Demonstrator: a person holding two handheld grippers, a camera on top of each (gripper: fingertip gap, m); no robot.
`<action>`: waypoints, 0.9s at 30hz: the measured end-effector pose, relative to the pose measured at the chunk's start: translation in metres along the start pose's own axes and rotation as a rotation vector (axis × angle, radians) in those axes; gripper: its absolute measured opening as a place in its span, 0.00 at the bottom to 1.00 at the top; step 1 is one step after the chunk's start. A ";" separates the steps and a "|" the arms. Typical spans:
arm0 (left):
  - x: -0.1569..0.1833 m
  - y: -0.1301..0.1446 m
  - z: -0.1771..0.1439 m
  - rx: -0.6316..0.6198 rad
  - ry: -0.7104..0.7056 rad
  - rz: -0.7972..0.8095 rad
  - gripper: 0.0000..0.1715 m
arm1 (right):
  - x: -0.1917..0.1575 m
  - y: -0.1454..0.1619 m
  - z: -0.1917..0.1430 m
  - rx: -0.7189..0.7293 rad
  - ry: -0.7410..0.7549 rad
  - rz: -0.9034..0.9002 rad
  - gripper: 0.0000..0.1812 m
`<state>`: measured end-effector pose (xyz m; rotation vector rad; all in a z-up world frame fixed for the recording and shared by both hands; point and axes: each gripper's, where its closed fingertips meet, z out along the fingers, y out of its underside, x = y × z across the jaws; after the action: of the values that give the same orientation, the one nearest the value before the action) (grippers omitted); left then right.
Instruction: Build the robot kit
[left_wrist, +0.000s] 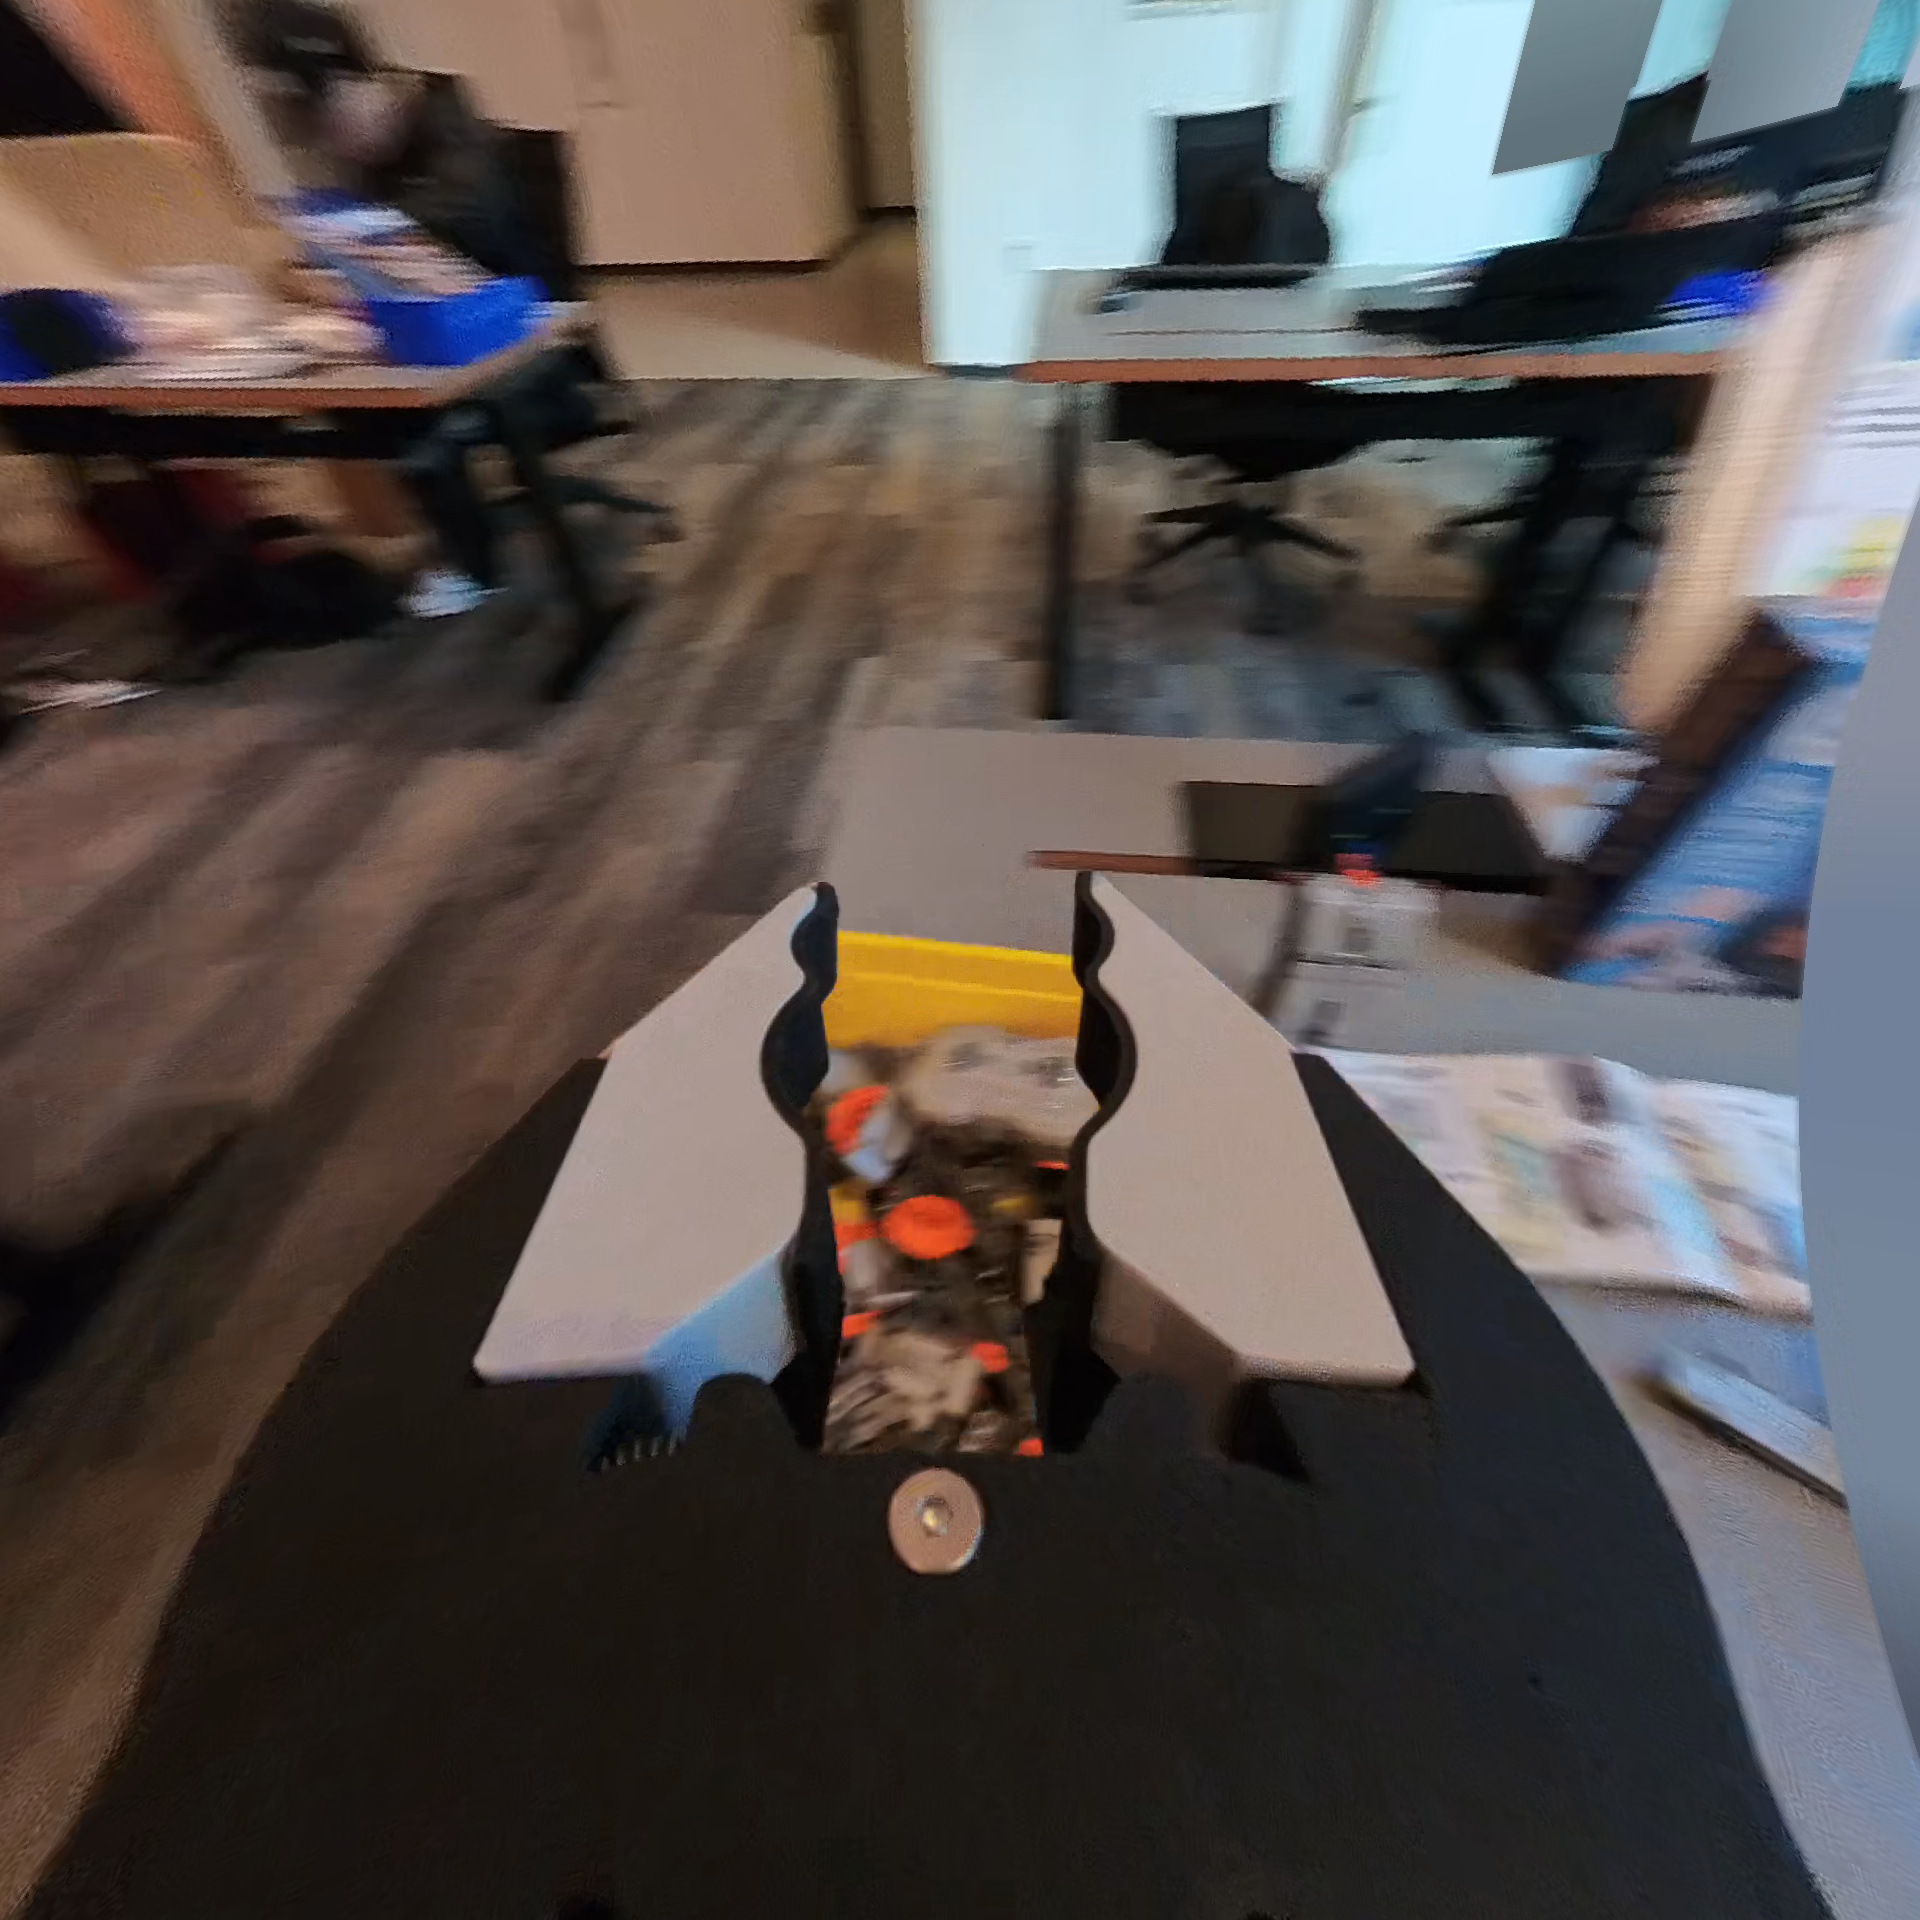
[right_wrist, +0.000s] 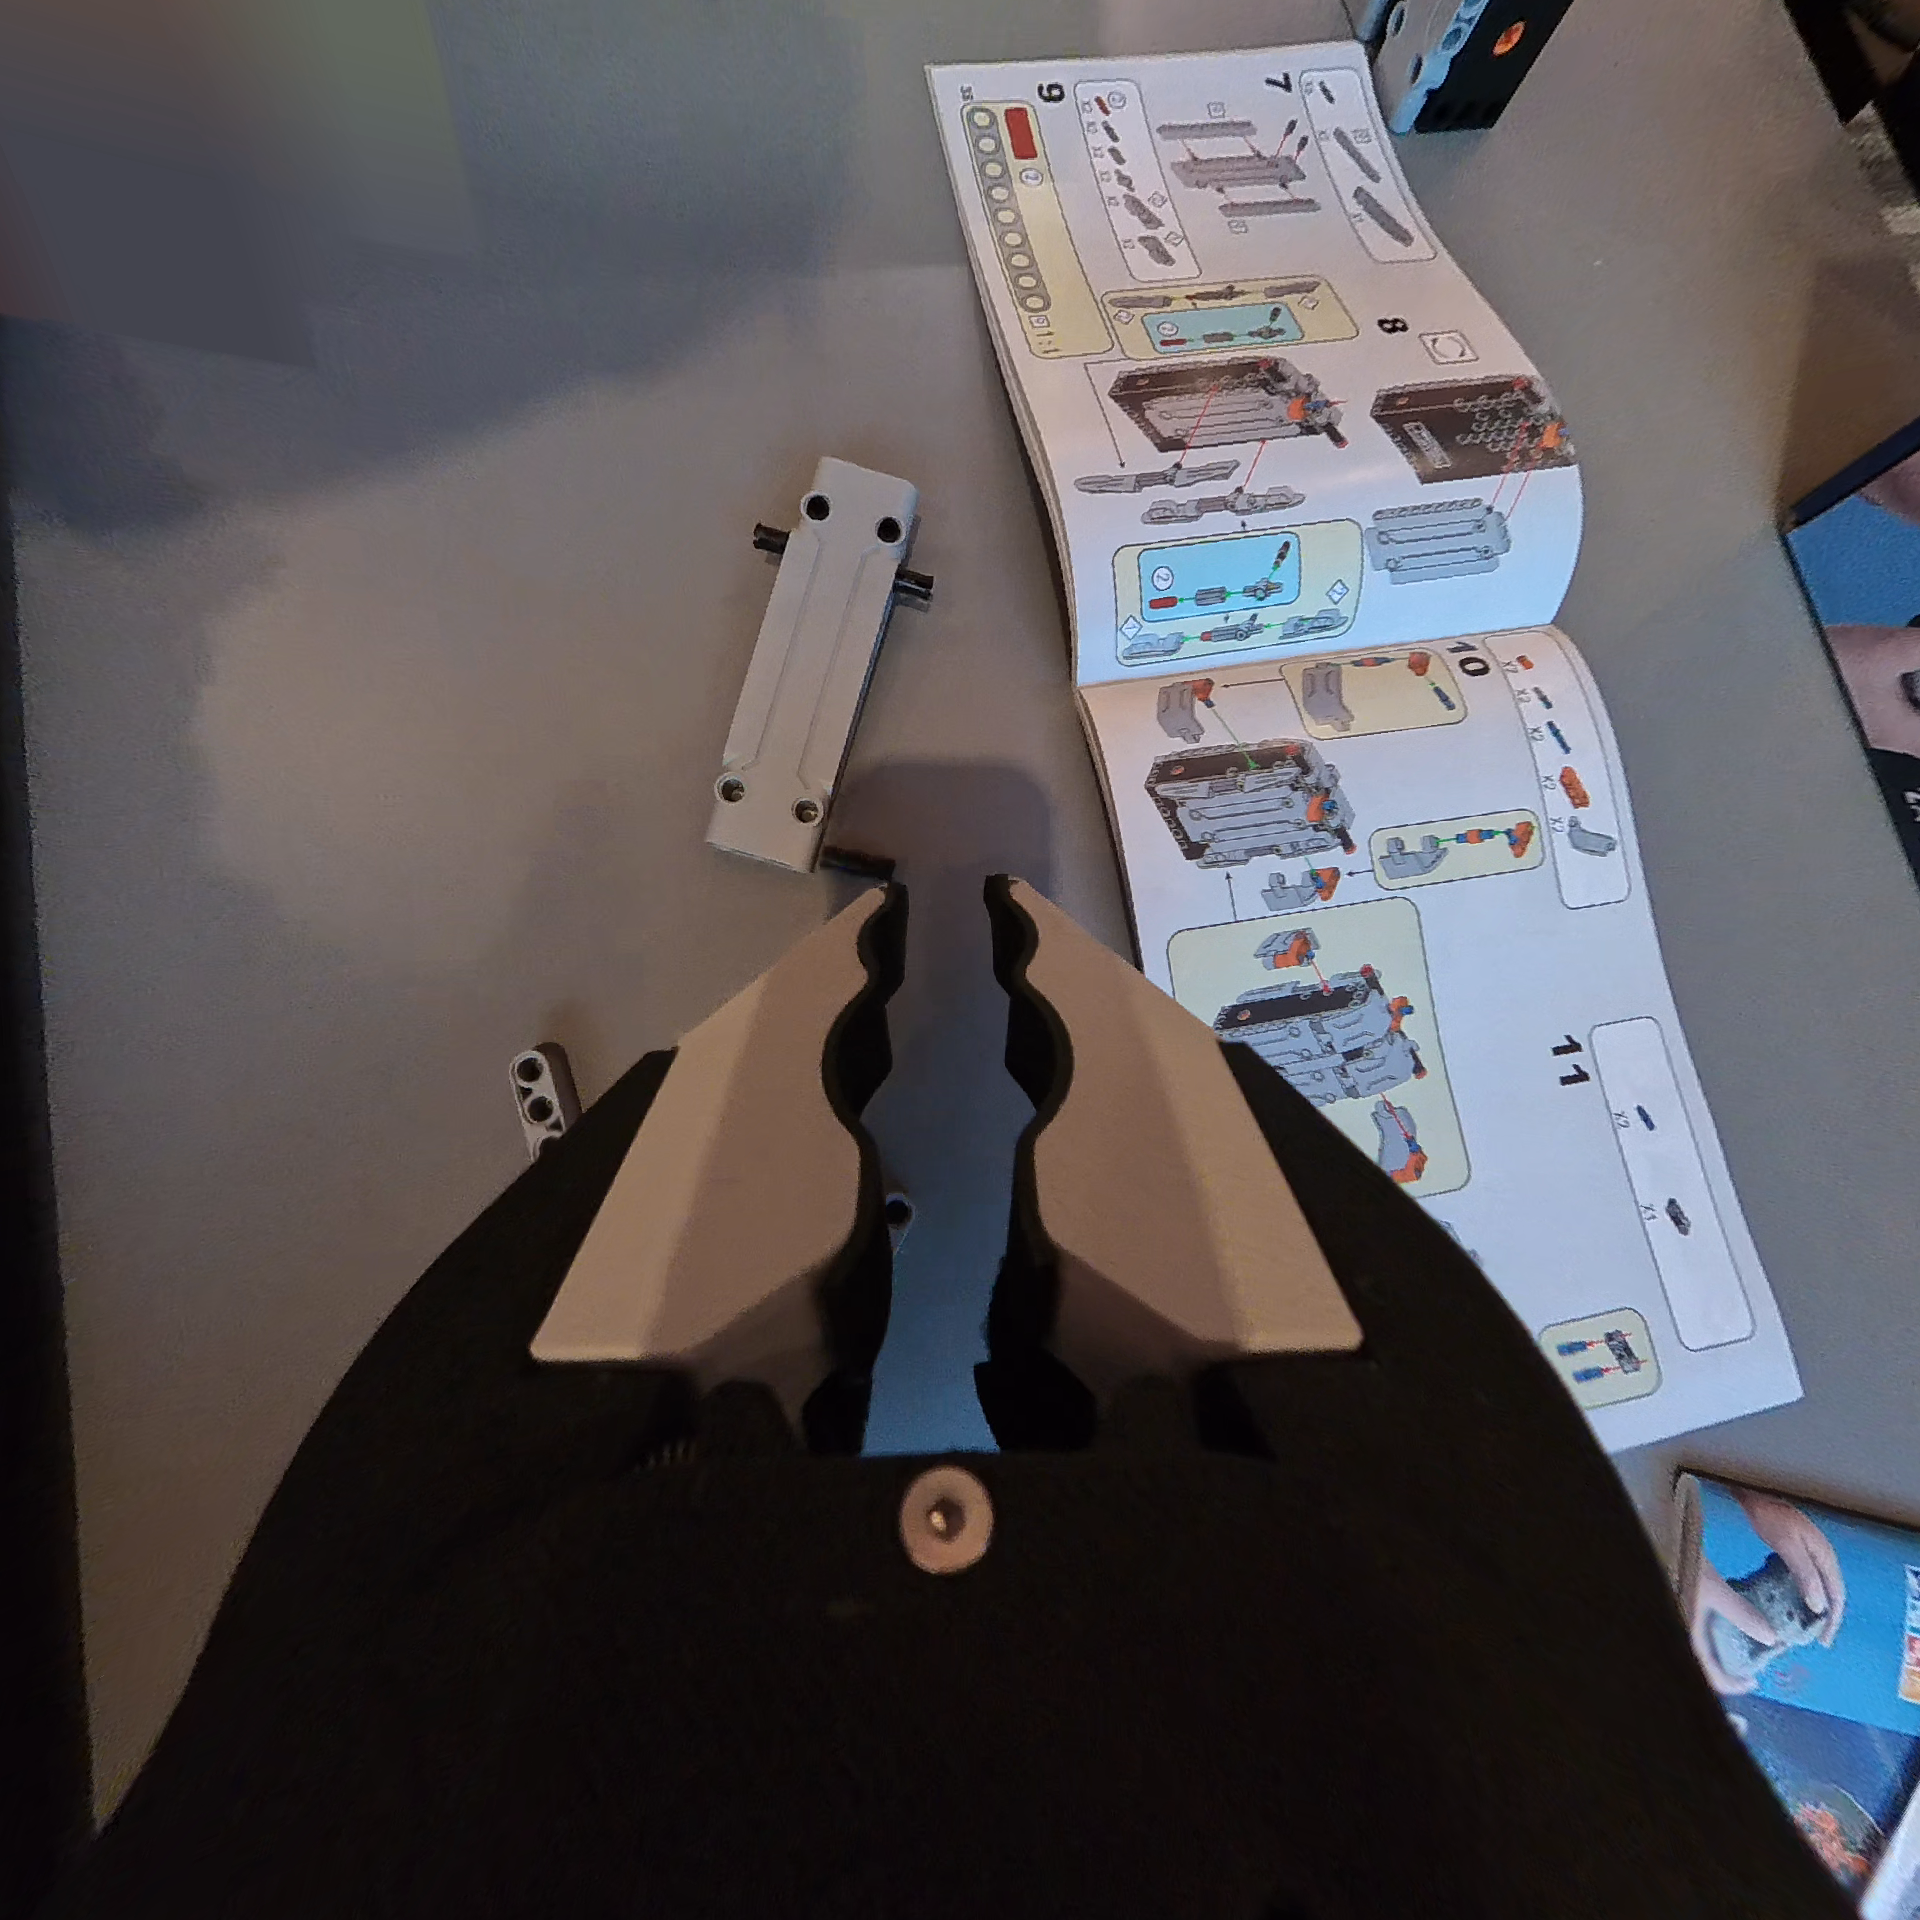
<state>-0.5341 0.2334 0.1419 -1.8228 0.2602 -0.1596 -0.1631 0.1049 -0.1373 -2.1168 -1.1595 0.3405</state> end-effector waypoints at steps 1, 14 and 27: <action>-0.019 0.002 -0.001 -0.014 -0.105 0.000 0.26 | 0.000 0.000 -0.001 0.002 0.000 -0.007 0.09; -0.013 -0.004 0.014 -0.006 -0.203 0.073 0.32 | -0.005 -0.018 -0.014 0.102 -0.013 -0.056 0.08; 0.008 0.000 0.028 -0.038 -0.099 0.082 0.36 | -0.032 -0.046 0.029 0.052 -0.077 0.198 0.22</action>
<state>-0.5195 0.2570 0.1342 -1.8488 0.2695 -0.0071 -0.2254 0.1088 -0.1304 -2.1939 -0.9736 0.5415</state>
